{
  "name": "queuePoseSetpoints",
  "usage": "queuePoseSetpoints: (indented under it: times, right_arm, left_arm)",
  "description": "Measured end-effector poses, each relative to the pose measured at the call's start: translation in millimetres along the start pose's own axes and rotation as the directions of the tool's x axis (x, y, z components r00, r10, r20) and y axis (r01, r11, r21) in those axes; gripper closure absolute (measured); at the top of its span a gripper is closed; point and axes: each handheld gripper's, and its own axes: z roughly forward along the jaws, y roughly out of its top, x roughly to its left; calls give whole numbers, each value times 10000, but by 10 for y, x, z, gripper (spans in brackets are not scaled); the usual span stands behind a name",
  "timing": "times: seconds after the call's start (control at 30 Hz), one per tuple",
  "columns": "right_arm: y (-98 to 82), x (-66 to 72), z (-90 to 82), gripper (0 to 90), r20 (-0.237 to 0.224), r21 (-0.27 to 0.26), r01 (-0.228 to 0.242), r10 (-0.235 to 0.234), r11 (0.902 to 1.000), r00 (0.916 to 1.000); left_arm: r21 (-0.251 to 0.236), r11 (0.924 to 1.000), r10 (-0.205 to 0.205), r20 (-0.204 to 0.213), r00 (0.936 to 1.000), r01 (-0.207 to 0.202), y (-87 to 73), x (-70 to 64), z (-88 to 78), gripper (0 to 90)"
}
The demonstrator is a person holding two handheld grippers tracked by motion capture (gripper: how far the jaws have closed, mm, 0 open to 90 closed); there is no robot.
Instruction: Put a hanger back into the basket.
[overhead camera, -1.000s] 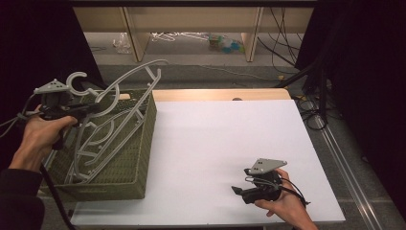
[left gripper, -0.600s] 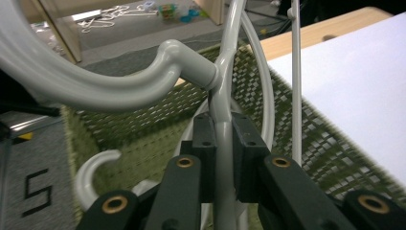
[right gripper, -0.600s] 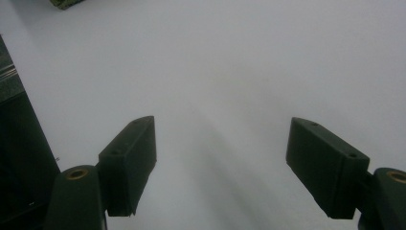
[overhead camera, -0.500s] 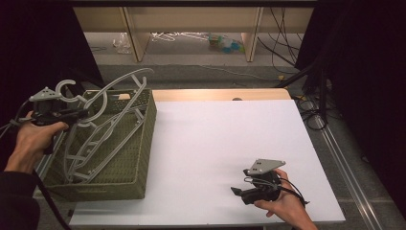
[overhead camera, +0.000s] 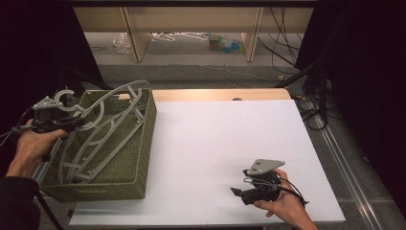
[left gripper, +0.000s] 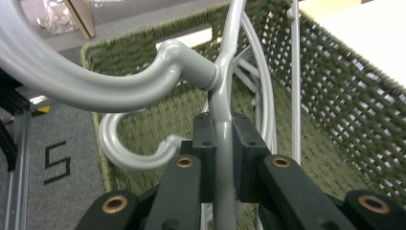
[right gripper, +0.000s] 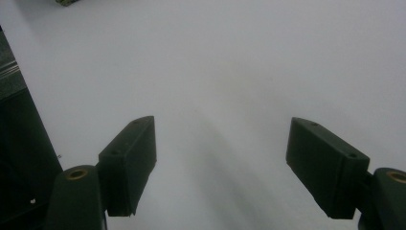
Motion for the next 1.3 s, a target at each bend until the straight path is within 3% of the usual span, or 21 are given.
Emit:
queuePoseSetpoints:
  times: [0.03,0.1,0.17,0.4,0.53,0.9,1.17,1.3]
  right_arm:
    - [-4,7,14,266,82,-166,-92,94,9998,9999]
    - [-3,4,9,266,40,-119,-145,145,9998,9999]
    - [-3,3,9,266,41,-131,-143,144,9998,9999]
    - [0,-8,-5,266,22,-30,-107,107,9999,9999]
    - [3,-8,-3,266,25,-29,-74,74,10000,10000]
    - [2,-13,-4,266,13,1,-98,98,10000,10000]
    - [4,-9,-5,267,39,-24,-120,120,9999,9999]
    - [6,-4,-2,267,1,-25,-100,100,9999,9999]
  left_arm:
    - [243,9997,88,-34,10000,-88,-13,15,-1,817]
    - [280,9996,107,-123,9999,-104,-58,37,34,817]
    - [588,9982,-131,-148,9998,140,-99,48,46,817]
    - [637,9980,-51,31,10000,48,-187,-6,179,815]
    - [915,9957,169,43,9998,-172,-170,-61,232,813]
    - [1186,9929,77,216,9997,-102,-274,-94,370,809]
    - [1247,9922,-19,76,10000,9,-285,-96,410,808]
    - [1165,9931,-126,-238,9996,153,-332,-95,461,804]
